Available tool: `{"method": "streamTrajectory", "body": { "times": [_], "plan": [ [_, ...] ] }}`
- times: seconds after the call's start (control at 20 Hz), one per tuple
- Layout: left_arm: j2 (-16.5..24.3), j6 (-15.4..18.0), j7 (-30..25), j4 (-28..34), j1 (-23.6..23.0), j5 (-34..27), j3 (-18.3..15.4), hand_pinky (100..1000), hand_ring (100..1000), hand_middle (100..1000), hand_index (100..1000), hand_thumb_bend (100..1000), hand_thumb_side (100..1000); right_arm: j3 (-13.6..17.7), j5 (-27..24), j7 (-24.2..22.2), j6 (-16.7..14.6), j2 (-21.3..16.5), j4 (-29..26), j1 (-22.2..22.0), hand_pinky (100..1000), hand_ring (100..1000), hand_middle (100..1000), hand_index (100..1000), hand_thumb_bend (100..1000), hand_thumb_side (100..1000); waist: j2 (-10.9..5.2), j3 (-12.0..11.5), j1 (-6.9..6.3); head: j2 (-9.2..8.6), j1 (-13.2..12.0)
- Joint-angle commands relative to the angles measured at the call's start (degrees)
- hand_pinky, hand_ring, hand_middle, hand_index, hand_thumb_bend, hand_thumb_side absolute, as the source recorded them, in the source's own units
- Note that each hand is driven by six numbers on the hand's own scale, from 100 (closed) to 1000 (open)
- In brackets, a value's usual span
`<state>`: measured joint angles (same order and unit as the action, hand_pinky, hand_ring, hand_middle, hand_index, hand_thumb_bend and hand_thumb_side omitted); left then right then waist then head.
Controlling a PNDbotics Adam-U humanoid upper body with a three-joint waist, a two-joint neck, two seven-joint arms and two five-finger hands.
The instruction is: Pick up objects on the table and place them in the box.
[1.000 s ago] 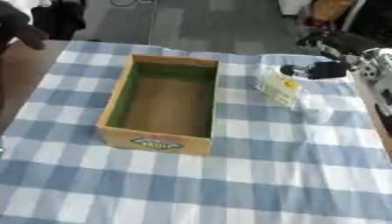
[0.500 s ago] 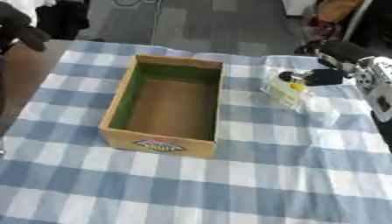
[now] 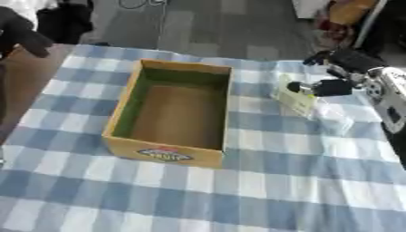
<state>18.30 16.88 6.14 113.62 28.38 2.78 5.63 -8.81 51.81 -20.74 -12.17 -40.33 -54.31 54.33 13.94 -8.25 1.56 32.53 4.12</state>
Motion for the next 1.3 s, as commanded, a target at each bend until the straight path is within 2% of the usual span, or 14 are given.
{"method": "streamTrajectory", "body": {
  "times": [0.05, 0.8, 1.3],
  "plan": [
    [0.2, 0.0, -0.2, 1.0, 0.7, -0.2, 0.0, 565, 433, 571, 714, 350, 851, 0.8, 0.5, -0.3, -0.2, -1.3, -0.4, 1.1, 978, 862, 825, 902, 653, 1000, -0.89, 0.1, 0.01, -0.86, 0.2],
    [0.4, 0.0, -0.3, 1.0, 0.7, -0.2, -0.1, 566, 434, 571, 714, 350, 850, 0.8, 1.8, -1.5, -0.3, -1.8, 0.2, -0.8, 982, 870, 832, 880, 617, 1000, -1.04, 0.4, -0.07, -0.50, -0.3],
    [0.3, 0.1, -0.2, 1.0, 0.8, -0.2, -0.1, 567, 435, 571, 713, 351, 849, 0.9, 3.4, -1.5, -0.4, -0.6, 1.8, -1.2, 972, 861, 821, 873, 660, 1000, -1.01, 0.3, -0.15, -0.43, -0.6]
  ]
}}
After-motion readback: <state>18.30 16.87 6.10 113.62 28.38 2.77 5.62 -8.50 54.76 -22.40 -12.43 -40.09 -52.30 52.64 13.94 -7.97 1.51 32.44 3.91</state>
